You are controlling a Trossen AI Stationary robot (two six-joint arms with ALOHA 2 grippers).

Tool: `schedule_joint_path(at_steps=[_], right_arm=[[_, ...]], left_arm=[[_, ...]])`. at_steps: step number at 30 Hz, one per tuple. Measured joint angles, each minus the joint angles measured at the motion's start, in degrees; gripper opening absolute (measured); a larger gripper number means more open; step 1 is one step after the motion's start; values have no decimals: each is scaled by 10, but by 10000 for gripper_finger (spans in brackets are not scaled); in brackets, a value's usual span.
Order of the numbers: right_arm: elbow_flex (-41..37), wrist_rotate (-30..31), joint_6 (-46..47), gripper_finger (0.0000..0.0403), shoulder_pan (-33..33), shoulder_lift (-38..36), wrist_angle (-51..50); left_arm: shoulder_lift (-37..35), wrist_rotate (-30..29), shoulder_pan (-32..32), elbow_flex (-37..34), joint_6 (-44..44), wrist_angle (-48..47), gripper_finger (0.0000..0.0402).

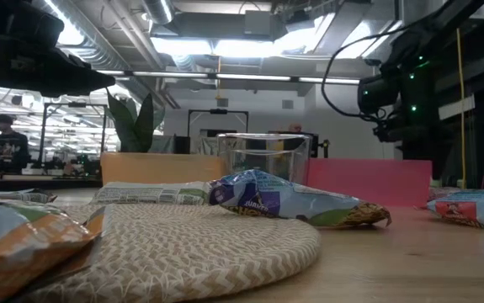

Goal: Pick and place Granola Bars by type
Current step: Put the red granola bar into the pink bin

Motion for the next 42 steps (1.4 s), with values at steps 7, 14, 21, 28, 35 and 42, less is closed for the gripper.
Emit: schedule_joint_path(at_steps=[7, 14, 21, 28, 35, 42], right_arm=[[-14, 0, 1, 288, -3, 11, 18], [-13, 0, 1, 287, -24, 40, 18], [-13, -19, -5, 271, -34, 63, 21], [-12, -34, -12, 206, -34, 73, 20], [-12, -36, -14, 127, -33, 74, 23], [-12, -35, -15, 79, -33, 75, 22]], left_arm=[[0, 0, 0, 0, 0, 0, 4], [0, 0, 0, 0, 0, 0, 4], [0, 0, 0, 0, 0, 0, 4], [0, 0, 0, 0, 0, 0, 4], [0, 0, 0, 0, 0, 0, 4], [0, 0, 0, 0, 0, 0, 4]])
